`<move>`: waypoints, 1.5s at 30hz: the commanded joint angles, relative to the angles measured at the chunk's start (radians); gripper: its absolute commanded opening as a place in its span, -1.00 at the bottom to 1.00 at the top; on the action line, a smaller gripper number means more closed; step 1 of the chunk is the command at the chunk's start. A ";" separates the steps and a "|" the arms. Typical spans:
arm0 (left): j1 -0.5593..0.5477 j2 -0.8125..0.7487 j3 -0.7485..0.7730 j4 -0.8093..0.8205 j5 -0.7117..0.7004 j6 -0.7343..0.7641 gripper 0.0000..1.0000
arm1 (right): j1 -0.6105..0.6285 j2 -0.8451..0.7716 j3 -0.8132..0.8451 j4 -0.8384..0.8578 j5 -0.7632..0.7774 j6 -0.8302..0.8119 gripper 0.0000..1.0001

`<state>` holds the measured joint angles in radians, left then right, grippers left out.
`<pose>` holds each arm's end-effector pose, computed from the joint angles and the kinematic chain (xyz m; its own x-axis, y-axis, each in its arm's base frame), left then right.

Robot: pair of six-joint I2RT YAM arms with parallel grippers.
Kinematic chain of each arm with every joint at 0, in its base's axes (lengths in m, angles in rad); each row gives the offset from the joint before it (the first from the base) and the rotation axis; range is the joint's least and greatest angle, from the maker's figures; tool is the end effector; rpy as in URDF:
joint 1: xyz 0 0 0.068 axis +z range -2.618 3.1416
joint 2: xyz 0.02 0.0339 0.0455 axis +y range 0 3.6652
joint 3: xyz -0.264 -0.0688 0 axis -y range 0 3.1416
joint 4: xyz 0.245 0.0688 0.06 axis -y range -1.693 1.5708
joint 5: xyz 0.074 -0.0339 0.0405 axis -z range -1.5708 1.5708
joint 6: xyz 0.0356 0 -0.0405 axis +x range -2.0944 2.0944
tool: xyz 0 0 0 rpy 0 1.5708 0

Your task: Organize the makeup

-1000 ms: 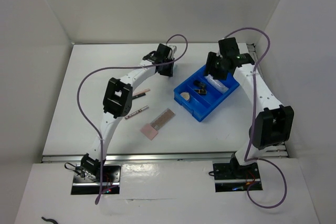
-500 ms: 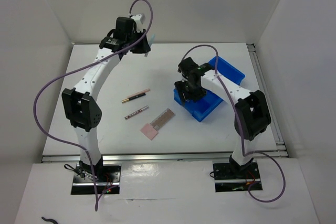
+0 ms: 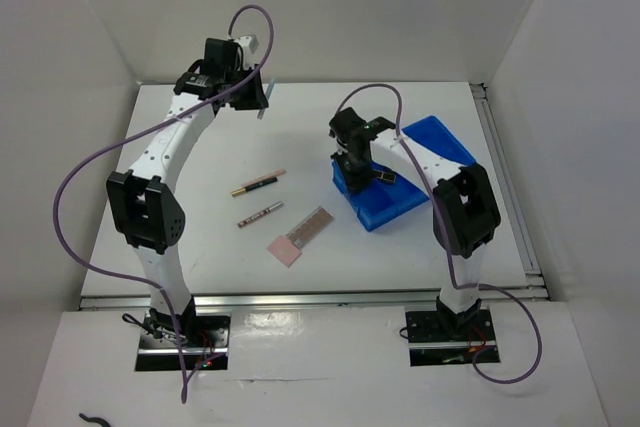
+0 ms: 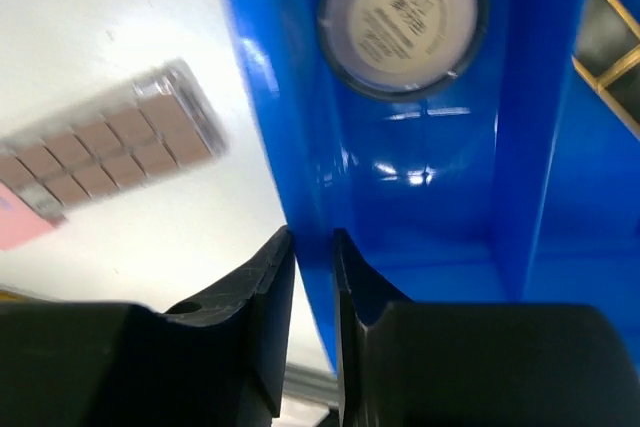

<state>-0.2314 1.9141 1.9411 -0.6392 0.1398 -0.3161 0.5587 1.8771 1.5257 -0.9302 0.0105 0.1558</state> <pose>0.4287 -0.1061 0.3659 -0.6367 -0.1662 -0.7529 0.1475 0.9322 -0.3305 0.3237 0.2019 0.2322 -0.8847 -0.3701 -0.2833 -0.3950 0.9180 0.0343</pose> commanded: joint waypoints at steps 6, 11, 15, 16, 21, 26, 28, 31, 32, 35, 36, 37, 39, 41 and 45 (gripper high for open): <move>0.018 -0.089 -0.007 -0.007 0.024 0.028 -1.00 | -0.022 0.229 0.333 -0.013 0.034 0.065 -0.92; 0.037 -0.109 -0.016 0.004 0.043 0.028 -1.00 | -0.042 0.410 0.618 -0.050 0.045 0.074 -0.95; 0.037 -0.109 -0.016 0.004 0.043 0.028 -1.00 | -0.094 0.565 0.875 -0.078 -0.039 0.132 -0.95; 0.037 -0.109 -0.016 0.004 0.043 0.017 -1.00 | -0.103 0.598 0.916 -0.059 -0.072 0.154 -0.95; 0.037 -0.142 -0.045 0.004 0.023 -0.003 -1.00 | -0.126 0.577 0.777 0.166 -0.288 0.318 -0.95; 0.037 -0.155 -0.056 0.013 0.014 -0.012 -1.00 | -0.071 0.605 0.826 0.289 -0.299 0.396 -0.95; 0.046 -0.164 -0.056 0.003 0.004 -0.012 -1.00 | -0.057 0.619 0.853 0.320 -0.332 0.421 -0.74; 0.046 -0.164 -0.047 0.003 0.004 -0.012 -1.00 | -0.034 0.628 0.902 0.349 -0.351 0.436 -0.05; 0.046 -0.164 -0.035 -0.007 0.004 -0.012 -1.00 | -0.034 0.616 0.915 0.349 -0.339 0.436 0.10; 0.046 -0.173 -0.008 -0.007 0.036 -0.012 -1.00 | -0.055 0.541 0.883 0.317 -0.278 0.423 0.39; 0.046 -0.173 0.001 -0.007 0.046 -0.012 -1.00 | -0.066 0.512 0.860 0.317 -0.253 0.407 0.42; 0.046 -0.173 0.001 -0.007 0.046 -0.012 -1.00 | -0.091 0.481 0.834 0.308 -0.238 0.407 0.42; 0.046 -0.182 0.001 -0.007 0.082 -0.012 -1.00 | -0.121 0.380 0.746 0.298 -0.174 0.367 0.42; 0.046 -0.182 0.001 0.003 0.107 -0.021 -1.00 | -0.172 0.282 0.659 0.286 -0.114 0.343 0.42; 0.008 -0.155 -0.010 0.047 0.191 -0.061 -1.00 | -0.288 0.169 0.530 0.259 0.057 0.303 0.40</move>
<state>-0.2001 1.7859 1.8999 -0.6472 0.2409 -0.3431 0.3706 2.1983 2.1117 -0.6655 -0.1009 0.5034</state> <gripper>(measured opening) 0.300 0.701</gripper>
